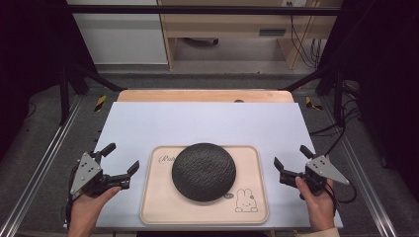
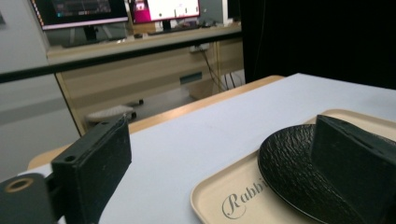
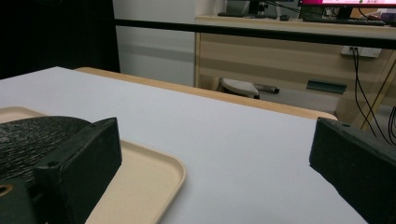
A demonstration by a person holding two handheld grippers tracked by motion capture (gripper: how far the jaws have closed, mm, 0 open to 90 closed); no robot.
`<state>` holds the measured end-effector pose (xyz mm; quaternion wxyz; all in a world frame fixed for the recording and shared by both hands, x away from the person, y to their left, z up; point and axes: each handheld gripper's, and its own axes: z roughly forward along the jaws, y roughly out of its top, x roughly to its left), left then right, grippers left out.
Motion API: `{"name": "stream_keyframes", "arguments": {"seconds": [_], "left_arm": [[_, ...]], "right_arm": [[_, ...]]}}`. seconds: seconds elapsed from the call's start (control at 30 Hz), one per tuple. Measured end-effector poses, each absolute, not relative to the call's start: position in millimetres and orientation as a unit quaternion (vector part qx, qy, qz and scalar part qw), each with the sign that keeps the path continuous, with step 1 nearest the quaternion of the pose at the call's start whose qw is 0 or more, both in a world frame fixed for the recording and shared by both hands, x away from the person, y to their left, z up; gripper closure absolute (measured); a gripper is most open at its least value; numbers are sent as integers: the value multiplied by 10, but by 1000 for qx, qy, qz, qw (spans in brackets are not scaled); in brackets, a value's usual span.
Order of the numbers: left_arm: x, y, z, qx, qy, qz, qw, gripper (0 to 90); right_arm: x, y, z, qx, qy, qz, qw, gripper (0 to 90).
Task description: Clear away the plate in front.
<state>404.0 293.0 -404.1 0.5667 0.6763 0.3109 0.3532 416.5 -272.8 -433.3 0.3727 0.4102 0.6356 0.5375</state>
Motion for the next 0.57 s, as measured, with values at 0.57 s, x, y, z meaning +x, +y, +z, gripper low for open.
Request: {"name": "stream_keyframes", "arguments": {"seconds": [0.57], "left_arm": [[4020, 3043, -4341, 677, 318, 330, 576, 19]], "right_arm": [[4198, -2747, -4379, 396, 644, 542, 368, 30]]}}
